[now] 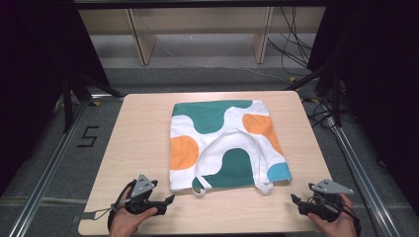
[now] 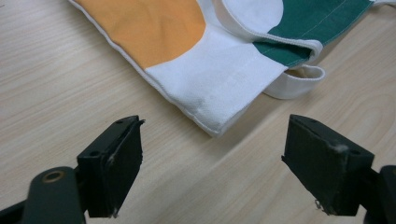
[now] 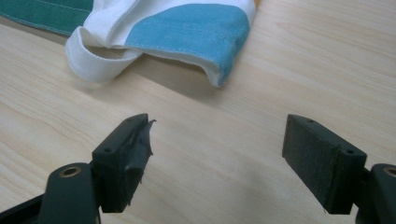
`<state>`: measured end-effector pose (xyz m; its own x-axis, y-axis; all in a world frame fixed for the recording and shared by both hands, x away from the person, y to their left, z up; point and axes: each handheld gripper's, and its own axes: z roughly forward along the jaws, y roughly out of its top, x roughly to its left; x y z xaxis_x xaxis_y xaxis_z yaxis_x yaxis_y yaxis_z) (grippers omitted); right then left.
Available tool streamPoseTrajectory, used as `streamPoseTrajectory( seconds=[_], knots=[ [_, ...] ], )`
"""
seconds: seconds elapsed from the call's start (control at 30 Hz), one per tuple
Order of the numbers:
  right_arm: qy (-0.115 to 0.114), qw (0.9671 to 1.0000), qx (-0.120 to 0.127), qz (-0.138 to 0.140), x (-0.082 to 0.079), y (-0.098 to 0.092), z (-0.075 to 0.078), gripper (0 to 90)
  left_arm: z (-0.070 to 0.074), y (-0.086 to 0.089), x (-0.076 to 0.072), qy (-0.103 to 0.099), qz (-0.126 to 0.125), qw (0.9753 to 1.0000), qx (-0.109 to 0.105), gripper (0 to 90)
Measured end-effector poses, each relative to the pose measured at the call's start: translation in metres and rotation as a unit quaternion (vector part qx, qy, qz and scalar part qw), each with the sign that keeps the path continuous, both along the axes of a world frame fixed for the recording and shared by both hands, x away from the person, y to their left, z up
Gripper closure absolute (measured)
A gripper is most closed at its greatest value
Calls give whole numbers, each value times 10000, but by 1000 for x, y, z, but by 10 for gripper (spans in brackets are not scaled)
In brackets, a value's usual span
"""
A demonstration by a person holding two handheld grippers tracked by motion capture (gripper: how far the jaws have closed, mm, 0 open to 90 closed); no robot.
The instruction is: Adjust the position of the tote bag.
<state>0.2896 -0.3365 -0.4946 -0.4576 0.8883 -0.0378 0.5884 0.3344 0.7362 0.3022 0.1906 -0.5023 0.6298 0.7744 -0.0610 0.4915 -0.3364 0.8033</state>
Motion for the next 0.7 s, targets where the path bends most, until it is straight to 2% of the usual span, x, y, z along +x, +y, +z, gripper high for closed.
streamPoseTrajectory(
  seconds=[0.03,0.07,0.1,0.13,0.17,0.2,0.23,0.27,0.3,0.33,0.4,0.43,0.47,0.5,0.53,0.63,0.67,0.7],
  knots=[
    [13,10000,7,2,0,0,0,250,0,1,-1,99,-43,9999,116,187],
    [33,10000,12,-8,0,0,0,261,0,0,-1,55,-59,9997,209,190],
    [33,10000,12,-8,0,0,0,261,0,0,-1,55,-59,9997,209,194],
    [94,9999,41,-41,-1,2,0,269,0,-1,0,-53,-96,9991,416,193],
    [94,9999,41,-41,-1,2,0,269,0,-1,0,-53,-96,9991,416,194],
    [27,10000,-27,-33,0,1,0,269,0,-1,-1,-42,-149,9983,571,195],
    [-68,9999,-112,48,1,-1,-1,269,0,-1,-1,-42,-149,9983,571,199],
    [43,10000,0,-55,0,2,-2,269,-1,-1,0,-149,-213,9980,582,204],
    [43,10000,0,-55,0,2,-2,269,0,-1,0,-79,-227,9976,645,204],
    [27,9999,-114,9,2,-1,-2,270,-1,-2,-1,29,-161,9983,567,210],
    [43,10000,-85,-28,2,0,-1,270,-3,-4,0,-53,-149,9988,463,213],
    [26,10000,-60,-20,2,1,-1,271,-2,-5,-1,25,-99,9988,489,214],
    [81,10000,25,41,2,2,0,274,0,-4,0,47,-166,9979,630,214],
    [81,10000,25,41,2,2,0,274,0,-4,0,37,-160,9982,569,214],
    [-59,9999,-83,119,3,2,0,274,0,-4,0,14,-203,9980,604,214],
    [-41,9999,-97,79,2,2,1,275,-2,-7,0,23,-180,9977,651,214],
    [-109,9998,-163,99,2,2,1,274,-2,-9,-1,27,-161,9983,559,214],
    [-109,9998,-163,99,2,2,1,274,-2,-9,-1,-46,-201,9980,591,214]
  ],
)
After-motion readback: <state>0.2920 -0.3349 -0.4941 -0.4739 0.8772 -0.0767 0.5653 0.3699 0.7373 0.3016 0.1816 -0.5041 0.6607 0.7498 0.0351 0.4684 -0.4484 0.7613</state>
